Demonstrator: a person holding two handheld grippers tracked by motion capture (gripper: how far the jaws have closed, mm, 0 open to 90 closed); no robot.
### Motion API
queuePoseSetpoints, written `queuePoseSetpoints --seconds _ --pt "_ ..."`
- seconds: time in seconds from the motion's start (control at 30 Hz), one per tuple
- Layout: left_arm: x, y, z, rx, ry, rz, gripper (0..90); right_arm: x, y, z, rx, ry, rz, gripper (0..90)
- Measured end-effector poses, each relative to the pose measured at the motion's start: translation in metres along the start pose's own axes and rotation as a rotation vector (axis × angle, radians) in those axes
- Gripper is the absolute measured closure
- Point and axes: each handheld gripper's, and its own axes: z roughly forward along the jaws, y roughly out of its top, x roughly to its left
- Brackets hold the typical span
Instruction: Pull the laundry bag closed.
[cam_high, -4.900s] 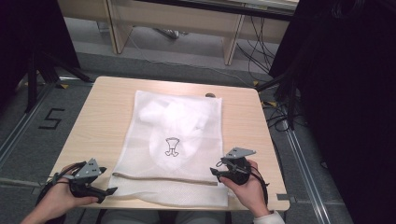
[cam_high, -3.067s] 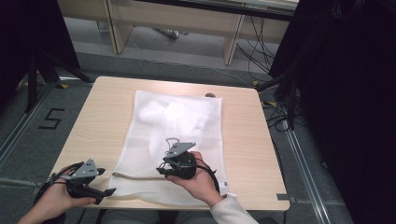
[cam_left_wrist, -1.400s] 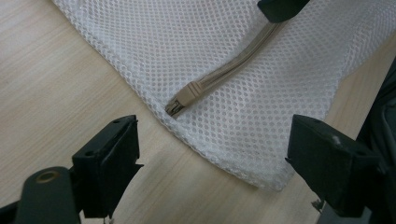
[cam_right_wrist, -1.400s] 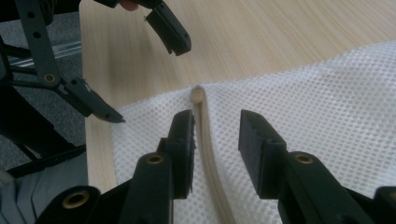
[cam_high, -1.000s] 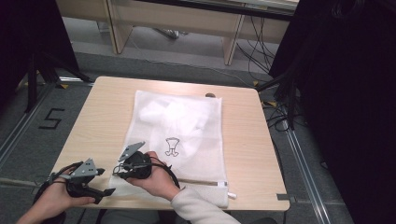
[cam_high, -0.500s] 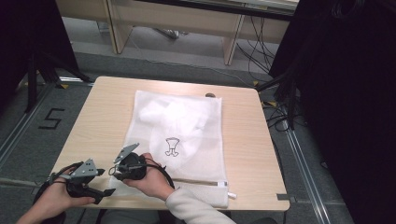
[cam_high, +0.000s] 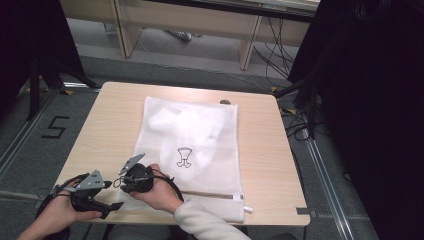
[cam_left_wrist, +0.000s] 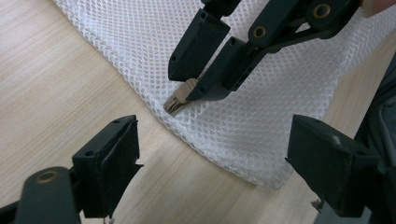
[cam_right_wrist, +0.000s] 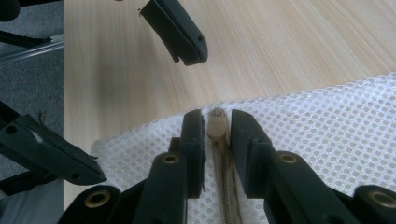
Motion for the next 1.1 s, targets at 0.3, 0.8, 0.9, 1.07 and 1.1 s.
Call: queuePoseSetpoints --seconds 0.3,0.8,0.9,1.07,1.1 --pt "0.001 0.0 0.0 -0.003 -0.001 0.013 16.5 0.0 0.002 0.005 0.011 -0.01 -0.003 80.0" --pt "0.001 0.0 -0.001 -0.005 0.003 0.013 16.7 -0.001 0.003 0.003 0.012 -0.011 0.007 81.6" --pt "0.0 0.0 0.0 -0.008 0.002 -0.013 17.0 -0.002 0.005 -0.001 0.006 -0.011 -0.002 81.6" --pt "0.002 0.001 0.0 -0.011 0.003 -0.005 17.5 -0.002 0.008 -0.007 0.002 -0.014 -0.002 81.6" --pt "0.002 0.001 0.0 -0.008 0.002 -0.006 17.5 -0.002 0.008 -0.007 0.002 -0.014 -0.002 81.6"
